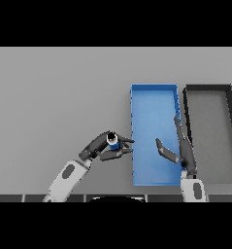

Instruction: Pick up the blue pipe and place it into the blue bin.

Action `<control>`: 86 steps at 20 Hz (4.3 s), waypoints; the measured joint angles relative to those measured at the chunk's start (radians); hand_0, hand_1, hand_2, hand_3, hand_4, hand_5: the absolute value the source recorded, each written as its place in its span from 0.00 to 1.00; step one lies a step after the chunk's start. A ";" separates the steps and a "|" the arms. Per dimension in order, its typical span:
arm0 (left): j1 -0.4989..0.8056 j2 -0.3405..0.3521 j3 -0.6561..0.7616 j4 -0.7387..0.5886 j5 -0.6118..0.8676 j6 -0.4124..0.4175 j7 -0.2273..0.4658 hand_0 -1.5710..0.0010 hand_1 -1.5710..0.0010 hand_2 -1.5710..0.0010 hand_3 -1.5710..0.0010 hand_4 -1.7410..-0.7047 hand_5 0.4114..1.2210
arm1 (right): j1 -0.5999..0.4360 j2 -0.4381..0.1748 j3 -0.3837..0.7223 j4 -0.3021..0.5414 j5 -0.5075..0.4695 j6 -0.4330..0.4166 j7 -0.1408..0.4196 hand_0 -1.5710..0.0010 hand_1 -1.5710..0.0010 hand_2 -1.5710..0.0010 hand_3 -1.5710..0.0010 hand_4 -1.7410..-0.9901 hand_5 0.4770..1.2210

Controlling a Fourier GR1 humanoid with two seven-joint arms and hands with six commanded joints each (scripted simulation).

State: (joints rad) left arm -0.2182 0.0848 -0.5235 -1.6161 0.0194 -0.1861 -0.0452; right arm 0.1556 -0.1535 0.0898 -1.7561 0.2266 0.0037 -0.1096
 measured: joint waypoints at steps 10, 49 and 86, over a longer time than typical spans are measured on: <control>0.018 -0.022 0.028 0.008 -0.026 -0.052 -0.020 0.00 0.00 0.00 0.00 0.26 1.00 | 0.020 -0.045 0.006 -0.205 -0.237 0.168 0.064 1.00 0.98 0.92 1.00 0.70 0.17; 0.057 -0.115 0.128 -0.010 -0.037 -0.208 0.038 0.00 0.00 0.00 0.08 0.02 1.00 | -0.748 0.014 0.365 -0.036 -0.505 0.454 0.537 0.07 0.07 0.07 0.14 0.08 0.75; 0.031 -0.053 0.118 0.010 -0.145 -0.195 0.156 1.00 1.00 1.00 1.00 0.81 0.03 | -1.116 0.013 0.077 -0.032 -0.853 0.217 0.682 0.00 0.00 0.00 0.00 0.00 1.00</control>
State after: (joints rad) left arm -0.1870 0.0314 -0.4053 -1.6059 -0.1256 -0.3810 0.1110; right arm -0.9607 -0.1403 0.1667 -1.7880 -0.6267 0.2212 0.5724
